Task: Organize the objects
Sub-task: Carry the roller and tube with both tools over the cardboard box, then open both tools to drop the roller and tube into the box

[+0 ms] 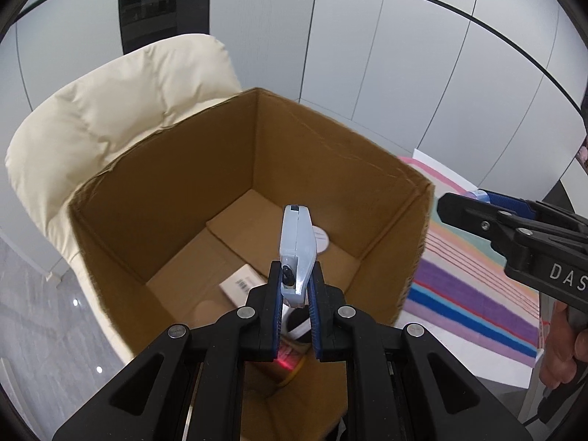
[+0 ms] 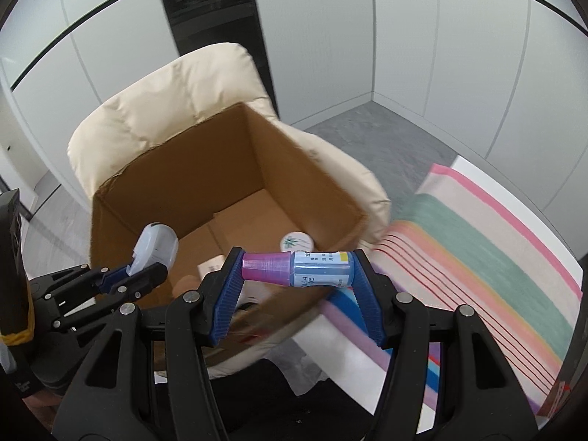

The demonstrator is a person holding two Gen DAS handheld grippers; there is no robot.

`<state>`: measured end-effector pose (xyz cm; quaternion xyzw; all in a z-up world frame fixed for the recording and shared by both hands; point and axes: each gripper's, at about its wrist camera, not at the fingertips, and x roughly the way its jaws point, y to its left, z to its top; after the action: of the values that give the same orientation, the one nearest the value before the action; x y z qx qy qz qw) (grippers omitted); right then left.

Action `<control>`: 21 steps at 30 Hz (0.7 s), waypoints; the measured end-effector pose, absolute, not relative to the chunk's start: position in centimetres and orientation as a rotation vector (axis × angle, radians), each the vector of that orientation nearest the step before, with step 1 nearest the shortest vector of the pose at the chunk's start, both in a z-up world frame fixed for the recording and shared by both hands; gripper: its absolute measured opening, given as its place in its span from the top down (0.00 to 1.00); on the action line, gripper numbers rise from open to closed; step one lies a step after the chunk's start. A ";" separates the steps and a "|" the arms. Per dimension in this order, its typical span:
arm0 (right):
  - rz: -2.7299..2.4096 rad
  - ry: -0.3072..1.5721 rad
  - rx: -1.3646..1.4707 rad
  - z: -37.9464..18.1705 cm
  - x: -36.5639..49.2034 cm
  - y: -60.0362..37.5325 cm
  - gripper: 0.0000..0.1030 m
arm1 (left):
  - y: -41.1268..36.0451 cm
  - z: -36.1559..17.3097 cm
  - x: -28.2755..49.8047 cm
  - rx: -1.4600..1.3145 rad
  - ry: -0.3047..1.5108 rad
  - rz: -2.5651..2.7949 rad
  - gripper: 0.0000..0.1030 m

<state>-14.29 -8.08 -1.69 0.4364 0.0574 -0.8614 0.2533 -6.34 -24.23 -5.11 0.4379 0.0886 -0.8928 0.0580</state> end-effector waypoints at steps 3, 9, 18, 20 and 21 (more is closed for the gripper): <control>-2.319 0.177 1.182 -1.8 -13.9 -9.7 0.42 | -25.1 -5.2 -5.6 1.325 0.267 -2.705 0.87; -2.287 0.207 1.171 -2.0 -13.3 -12.2 0.42 | -26.2 -5.6 -4.8 1.345 0.263 -2.703 0.87; -2.273 0.238 1.161 -2.6 -13.1 -14.1 0.42 | -27.1 -4.5 -4.0 1.260 0.269 -2.708 0.36; -2.272 0.241 1.155 -2.6 -13.0 -14.1 0.42 | -27.5 -4.7 -4.1 1.256 0.280 -2.670 0.26; -2.271 0.243 1.152 -2.6 -13.0 -14.1 0.42 | -27.7 -4.8 -4.1 1.251 0.282 -2.641 0.17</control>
<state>-12.98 -14.14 -2.58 0.4313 0.0909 -0.8503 0.2875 -4.13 -27.74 -4.83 0.4238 0.0956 -0.8948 0.1025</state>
